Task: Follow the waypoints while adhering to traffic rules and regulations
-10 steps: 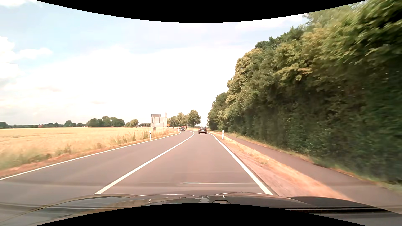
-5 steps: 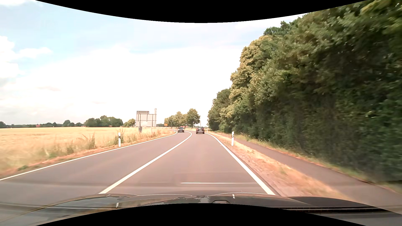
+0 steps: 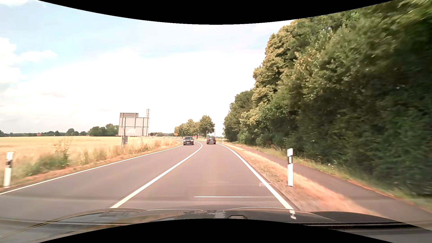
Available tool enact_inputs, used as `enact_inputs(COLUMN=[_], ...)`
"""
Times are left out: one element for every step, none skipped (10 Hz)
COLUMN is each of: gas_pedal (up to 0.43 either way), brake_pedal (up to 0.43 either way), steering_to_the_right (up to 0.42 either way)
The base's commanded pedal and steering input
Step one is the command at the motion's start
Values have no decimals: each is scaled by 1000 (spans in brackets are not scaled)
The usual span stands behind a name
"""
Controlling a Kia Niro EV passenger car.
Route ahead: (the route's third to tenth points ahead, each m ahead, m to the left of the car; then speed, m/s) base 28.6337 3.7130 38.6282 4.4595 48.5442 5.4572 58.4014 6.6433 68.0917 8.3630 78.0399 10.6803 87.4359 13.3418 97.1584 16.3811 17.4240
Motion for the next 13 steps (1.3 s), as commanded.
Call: enact_inputs(gas_pedal=[220,220,220,220,220,220,220,220,220,220,220,220,220], brake_pedal=[0,0,0,0,0,0,0,0,0,0,0,0,0], steering_to_the_right=[-2,-4,-6,-12,-16,-17,-18,-18,-18,-18,-17,-11,-9])
